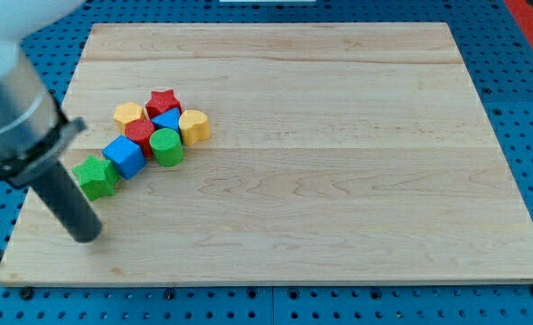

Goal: Push the green star towards left side of red circle

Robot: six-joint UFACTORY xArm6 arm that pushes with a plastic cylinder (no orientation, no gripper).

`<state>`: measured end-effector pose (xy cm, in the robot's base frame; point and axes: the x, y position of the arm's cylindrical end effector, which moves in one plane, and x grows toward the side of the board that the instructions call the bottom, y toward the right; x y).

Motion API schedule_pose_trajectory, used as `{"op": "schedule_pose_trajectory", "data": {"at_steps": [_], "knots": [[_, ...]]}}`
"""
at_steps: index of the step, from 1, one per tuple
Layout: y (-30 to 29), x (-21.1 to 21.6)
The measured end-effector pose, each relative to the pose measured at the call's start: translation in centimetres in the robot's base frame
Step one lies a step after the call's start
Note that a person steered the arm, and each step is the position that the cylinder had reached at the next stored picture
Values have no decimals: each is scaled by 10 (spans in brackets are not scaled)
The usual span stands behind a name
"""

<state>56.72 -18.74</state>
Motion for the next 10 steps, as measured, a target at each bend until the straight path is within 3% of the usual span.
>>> {"op": "schedule_pose_trajectory", "data": {"at_steps": [3,4,5,6,8,10], "knots": [[-26,-81],[-33,-87],[-34,-72],[-71,-47],[-87,-94],[-54,-121]]}}
